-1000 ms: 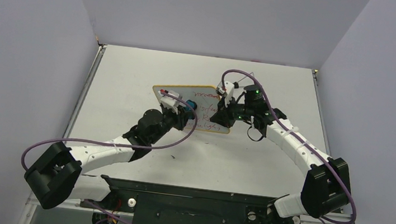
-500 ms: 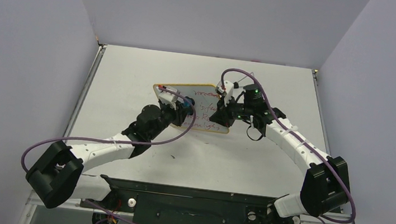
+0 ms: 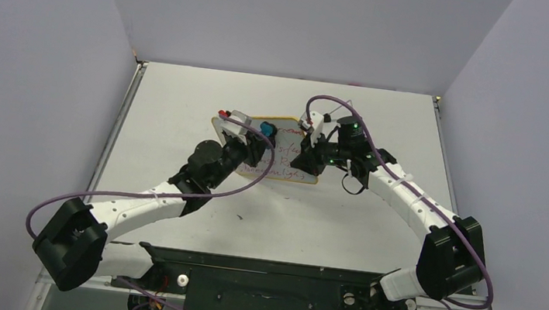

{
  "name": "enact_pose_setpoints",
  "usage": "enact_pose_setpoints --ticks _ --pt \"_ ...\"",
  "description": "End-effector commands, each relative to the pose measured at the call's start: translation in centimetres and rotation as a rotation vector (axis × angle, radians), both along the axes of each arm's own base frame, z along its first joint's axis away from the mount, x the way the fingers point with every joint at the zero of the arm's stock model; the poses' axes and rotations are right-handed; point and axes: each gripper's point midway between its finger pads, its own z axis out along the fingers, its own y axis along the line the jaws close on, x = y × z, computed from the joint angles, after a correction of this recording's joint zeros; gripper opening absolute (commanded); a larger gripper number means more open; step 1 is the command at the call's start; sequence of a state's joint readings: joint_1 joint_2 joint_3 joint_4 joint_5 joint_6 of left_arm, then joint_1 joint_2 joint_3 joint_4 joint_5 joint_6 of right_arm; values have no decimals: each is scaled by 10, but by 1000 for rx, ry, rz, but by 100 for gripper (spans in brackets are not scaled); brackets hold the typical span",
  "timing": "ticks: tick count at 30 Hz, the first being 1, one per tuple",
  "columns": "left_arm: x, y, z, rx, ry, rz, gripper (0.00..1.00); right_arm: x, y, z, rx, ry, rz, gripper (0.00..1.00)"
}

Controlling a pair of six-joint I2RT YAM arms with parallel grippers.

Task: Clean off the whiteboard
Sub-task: Erase the whiteboard at the center of the board.

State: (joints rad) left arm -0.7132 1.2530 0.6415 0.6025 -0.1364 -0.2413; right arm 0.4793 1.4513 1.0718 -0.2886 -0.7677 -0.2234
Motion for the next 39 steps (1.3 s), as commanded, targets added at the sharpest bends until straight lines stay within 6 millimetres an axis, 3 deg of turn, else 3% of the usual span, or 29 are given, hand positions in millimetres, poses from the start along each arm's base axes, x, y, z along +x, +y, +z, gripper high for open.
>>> enact_pose_setpoints --ticks 1,4,7,13,16,20,22,27,31,34,39 --pt "-4 -10 78 -129 -174 -25 0 -18 10 -1 6 43 84 0" --pt "-2 -16 66 -109 -149 -25 0 -18 11 -2 6 51 85 0" --pt "9 -13 38 -61 -83 20 0 -18 11 -1 8 53 86 0" --pt "29 27 3 -14 10 185 0 -18 10 1 12 50 85 0" --pt "33 40 4 -15 12 232 0 -18 10 -1 9 56 88 0" --pt "35 32 11 -30 5 209 0 -19 11 -2 6 59 91 0" --pt "33 21 16 -41 -4 174 0 -19 11 -2 6 57 91 0" --pt "8 -33 32 -51 -41 28 0 -20 11 -2 5 60 95 0" --pt "-2 -54 32 -35 -41 -9 0 -20 11 -2 5 60 97 0" --pt "3 -45 23 -11 -21 40 0 -20 11 -1 5 56 97 0" --pt "23 -7 13 7 28 197 0 -20 11 -1 5 55 98 0"
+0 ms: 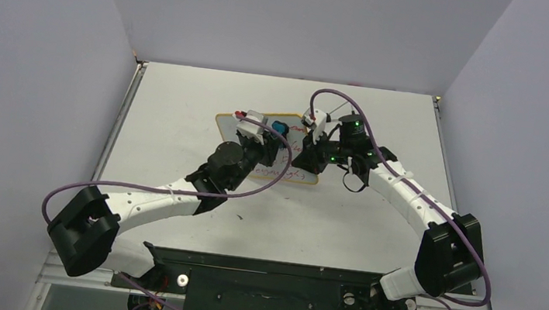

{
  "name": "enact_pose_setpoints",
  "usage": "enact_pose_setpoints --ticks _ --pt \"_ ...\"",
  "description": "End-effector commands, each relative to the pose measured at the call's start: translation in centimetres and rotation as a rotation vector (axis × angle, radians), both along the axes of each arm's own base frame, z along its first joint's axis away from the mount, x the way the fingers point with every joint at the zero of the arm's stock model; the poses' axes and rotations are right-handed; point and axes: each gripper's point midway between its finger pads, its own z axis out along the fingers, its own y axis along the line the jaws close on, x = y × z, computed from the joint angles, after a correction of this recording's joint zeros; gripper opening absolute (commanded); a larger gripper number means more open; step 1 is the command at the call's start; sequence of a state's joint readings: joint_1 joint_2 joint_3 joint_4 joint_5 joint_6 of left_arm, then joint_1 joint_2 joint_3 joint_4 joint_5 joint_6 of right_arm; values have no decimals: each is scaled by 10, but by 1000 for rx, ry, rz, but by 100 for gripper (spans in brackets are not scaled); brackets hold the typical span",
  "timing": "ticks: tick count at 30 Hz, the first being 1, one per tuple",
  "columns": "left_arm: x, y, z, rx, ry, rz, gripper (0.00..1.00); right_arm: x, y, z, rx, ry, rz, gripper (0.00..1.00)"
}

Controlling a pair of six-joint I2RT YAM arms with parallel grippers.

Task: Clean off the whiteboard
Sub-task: Erase the whiteboard at the center of the board.

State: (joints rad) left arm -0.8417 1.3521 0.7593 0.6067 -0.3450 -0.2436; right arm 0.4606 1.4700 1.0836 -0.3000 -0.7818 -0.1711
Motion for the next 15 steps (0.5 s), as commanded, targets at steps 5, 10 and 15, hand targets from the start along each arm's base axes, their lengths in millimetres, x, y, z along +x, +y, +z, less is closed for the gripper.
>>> enact_pose_setpoints --ticks 5,10,15 --pt "32 47 -9 30 81 156 0 -22 13 3 -5 -15 128 0" --pt "16 18 6 16 28 22 0 -22 14 1 -6 -8 132 0" --pt "-11 -25 15 16 -4 -118 0 -23 14 1 -7 -8 134 0"
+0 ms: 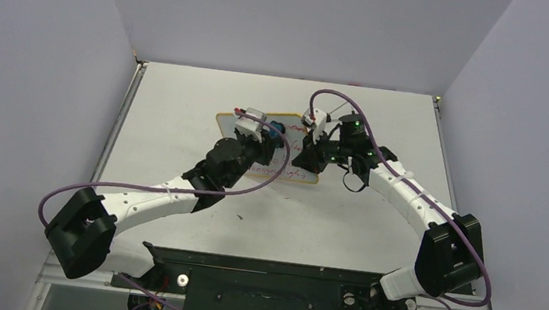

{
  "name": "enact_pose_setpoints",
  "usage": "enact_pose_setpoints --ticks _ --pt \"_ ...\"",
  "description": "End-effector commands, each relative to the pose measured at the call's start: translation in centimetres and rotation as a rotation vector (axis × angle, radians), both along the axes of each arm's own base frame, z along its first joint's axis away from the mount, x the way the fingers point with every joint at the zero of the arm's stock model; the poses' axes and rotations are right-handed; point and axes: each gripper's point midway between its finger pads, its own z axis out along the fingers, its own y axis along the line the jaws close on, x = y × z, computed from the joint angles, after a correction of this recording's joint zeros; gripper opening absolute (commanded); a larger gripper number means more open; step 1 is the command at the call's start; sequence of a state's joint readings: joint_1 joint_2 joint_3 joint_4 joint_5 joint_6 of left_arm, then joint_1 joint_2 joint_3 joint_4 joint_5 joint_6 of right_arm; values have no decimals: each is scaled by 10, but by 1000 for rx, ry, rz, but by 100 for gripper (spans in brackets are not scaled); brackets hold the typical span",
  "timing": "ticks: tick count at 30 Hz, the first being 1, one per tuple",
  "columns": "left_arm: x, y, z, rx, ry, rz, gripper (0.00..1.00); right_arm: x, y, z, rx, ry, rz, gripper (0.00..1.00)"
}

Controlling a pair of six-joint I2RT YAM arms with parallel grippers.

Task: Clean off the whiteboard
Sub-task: Erase the whiteboard at the center of the board.

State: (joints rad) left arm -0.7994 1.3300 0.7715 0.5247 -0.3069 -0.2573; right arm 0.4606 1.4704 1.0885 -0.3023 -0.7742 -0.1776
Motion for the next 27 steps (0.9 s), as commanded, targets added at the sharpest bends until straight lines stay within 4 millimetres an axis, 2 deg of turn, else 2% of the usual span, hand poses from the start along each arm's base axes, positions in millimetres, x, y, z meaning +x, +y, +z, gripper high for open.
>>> enact_pose_setpoints --ticks 1,3,11,13,16,24,27 --pt "-19 -39 21 -12 -43 -132 0 -25 14 0 -3 2 137 0" --pt "-19 -37 22 -22 -43 -120 0 -25 14 1 -2 0 137 0" --pt "15 11 12 -15 -6 32 0 -25 14 2 -1 -5 141 0" --pt "17 15 11 -19 -3 31 0 -26 14 2 -3 -4 141 0" --pt "14 9 16 -29 -18 -7 0 -26 14 1 -3 -3 141 0" --pt "-21 -42 28 -36 -76 -182 0 -26 14 1 -3 -1 143 0" --pt "-22 -45 28 -25 -82 -181 0 -26 14 0 -3 1 143 0"
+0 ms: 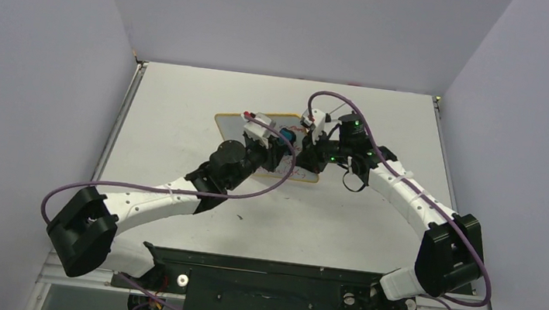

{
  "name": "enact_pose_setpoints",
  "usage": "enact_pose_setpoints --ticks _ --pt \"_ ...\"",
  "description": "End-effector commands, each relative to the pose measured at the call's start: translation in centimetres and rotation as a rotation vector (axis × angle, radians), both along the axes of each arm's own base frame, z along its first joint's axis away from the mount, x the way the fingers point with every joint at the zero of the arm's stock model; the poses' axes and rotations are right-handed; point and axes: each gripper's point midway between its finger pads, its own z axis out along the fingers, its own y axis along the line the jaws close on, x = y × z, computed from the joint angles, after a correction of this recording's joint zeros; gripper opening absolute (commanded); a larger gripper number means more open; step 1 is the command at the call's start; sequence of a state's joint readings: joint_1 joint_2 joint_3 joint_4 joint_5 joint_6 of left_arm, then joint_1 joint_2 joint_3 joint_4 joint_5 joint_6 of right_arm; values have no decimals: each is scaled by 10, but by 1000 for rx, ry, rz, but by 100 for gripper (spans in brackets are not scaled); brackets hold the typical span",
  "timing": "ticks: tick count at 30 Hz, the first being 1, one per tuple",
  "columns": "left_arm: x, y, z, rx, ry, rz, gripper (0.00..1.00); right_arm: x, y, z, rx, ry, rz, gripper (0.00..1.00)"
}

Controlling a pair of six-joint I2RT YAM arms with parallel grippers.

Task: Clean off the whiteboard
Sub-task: Erase the whiteboard at the center of the board.

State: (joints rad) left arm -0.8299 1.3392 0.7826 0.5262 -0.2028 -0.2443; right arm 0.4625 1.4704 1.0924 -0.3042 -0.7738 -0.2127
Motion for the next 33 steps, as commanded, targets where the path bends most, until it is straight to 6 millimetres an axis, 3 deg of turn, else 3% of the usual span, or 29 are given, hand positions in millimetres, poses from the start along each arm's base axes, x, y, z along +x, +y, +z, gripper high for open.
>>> enact_pose_setpoints --ticks 1,10,12,18,23,33 --pt "-1 -15 26 -32 -74 -24 0 -27 14 0 3 31 125 0" --pt "39 48 12 13 3 237 0 -28 14 1 6 26 129 0" --pt "41 53 12 16 14 258 0 -28 14 1 5 29 128 0" --pt "38 47 19 15 11 233 0 -29 14 0 4 32 130 0" --pt "25 23 45 47 -79 76 0 -29 15 1 5 32 131 0" --pt "13 4 30 138 -76 -63 0 -29 16 0 2 31 136 0"
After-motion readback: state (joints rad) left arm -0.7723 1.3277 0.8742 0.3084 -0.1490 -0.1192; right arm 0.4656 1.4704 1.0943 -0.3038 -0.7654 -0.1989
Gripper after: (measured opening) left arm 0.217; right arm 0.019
